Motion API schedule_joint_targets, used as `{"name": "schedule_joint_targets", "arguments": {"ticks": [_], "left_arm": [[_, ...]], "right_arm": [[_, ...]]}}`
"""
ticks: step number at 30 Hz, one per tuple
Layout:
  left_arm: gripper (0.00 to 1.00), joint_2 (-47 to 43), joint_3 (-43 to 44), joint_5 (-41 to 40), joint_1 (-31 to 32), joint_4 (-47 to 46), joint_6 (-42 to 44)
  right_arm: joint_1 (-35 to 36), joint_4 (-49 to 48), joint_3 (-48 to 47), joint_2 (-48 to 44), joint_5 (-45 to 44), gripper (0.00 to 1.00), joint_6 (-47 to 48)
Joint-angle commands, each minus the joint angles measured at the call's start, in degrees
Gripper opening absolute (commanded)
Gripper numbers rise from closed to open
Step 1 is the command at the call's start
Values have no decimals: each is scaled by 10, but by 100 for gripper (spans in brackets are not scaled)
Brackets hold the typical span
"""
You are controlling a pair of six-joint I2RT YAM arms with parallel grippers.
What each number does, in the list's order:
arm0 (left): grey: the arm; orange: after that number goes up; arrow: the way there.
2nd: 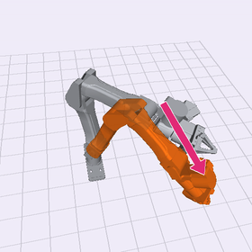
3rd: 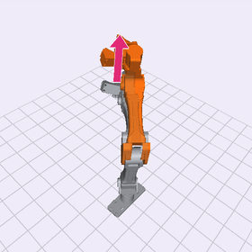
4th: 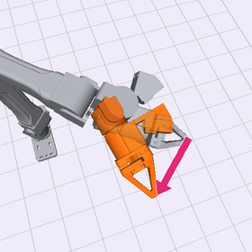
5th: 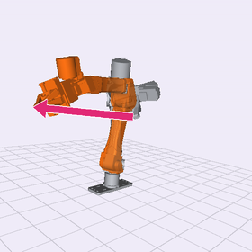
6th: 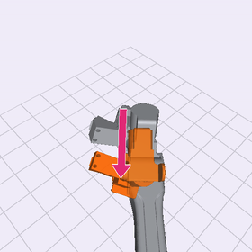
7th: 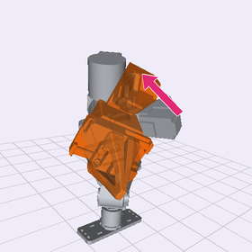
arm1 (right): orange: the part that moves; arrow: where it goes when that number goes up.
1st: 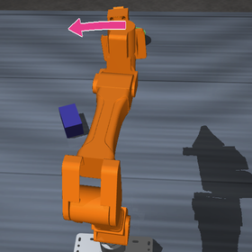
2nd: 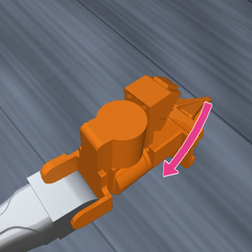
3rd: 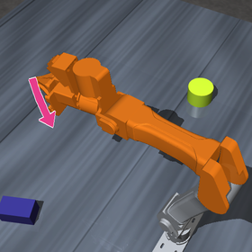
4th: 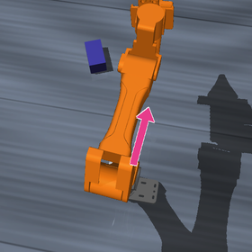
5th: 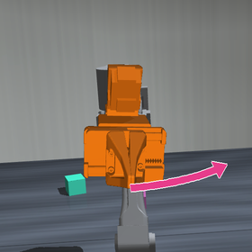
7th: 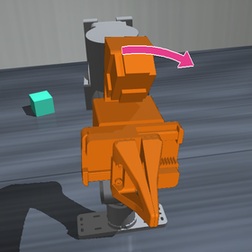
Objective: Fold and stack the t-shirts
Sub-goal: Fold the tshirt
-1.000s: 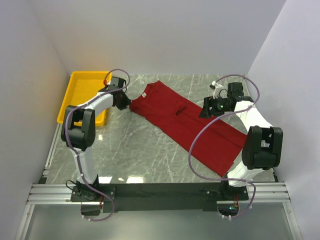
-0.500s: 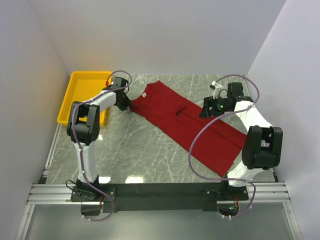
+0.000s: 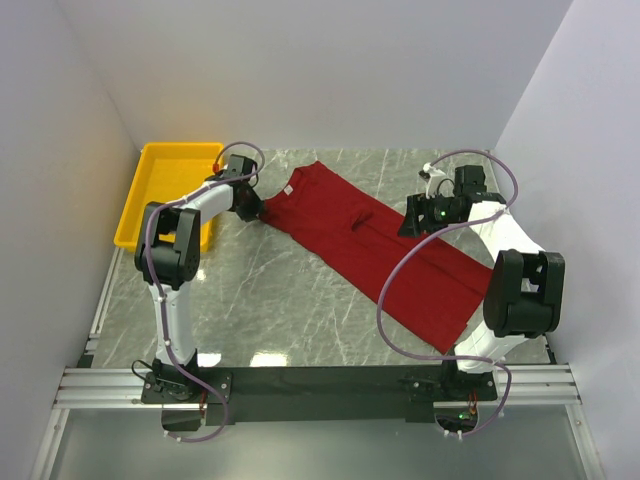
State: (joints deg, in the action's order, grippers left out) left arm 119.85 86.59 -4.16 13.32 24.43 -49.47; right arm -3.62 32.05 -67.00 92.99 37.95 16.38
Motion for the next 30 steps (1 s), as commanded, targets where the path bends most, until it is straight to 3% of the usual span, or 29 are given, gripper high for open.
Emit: {"name": "schedule_joint_targets", "arguments": {"ticks": [1,10,20,30], "left_arm": [[29,6,3,13,2,-25,-21],[26,17,-2,29,1,-39,-38],[25,-13,10,31,-13,-32,-2],[17,5,41,71,-27,-29,24]], "right_arm": [[3,-15,3,0,2,78,2],[3,-16,5,-2,1,78,5],[3,-15,5,0,1,78,8],[3,-12,7,1,0,78,14]]}}
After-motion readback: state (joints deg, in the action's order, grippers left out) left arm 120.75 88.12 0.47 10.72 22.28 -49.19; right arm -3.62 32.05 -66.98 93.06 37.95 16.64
